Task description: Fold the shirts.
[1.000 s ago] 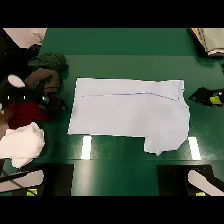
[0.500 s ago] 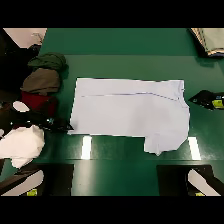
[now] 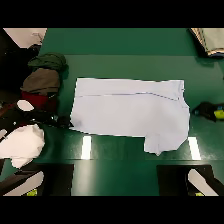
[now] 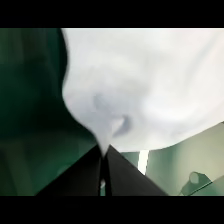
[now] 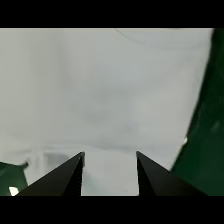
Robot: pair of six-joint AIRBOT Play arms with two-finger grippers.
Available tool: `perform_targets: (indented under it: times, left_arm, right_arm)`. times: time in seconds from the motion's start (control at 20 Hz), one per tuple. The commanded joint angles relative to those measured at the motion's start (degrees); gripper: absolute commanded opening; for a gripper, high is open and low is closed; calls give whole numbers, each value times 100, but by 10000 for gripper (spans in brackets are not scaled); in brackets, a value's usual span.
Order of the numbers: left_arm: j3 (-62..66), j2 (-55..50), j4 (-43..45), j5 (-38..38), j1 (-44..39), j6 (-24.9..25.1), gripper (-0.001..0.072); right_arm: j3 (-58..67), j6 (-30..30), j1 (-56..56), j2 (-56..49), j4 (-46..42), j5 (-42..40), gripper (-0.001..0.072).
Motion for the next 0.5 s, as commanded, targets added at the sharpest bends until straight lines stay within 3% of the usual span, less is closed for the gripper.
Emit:
perform_targets:
  times: [0.0,0.2,0.45]
  left_arm:
    - [289,79,-39,-61,-26,-28,25]
    - [363,76,-127,-4,-26,-28,24]
    - [363,76,-129,-22,-26,-24,25]
  right_arm:
    - [-1038,15,-634,348,-612,398,390]
    - [-2122,20,-647,426,-595,118,389]
    - [-2430,299,-7,426,-299,-409,386]
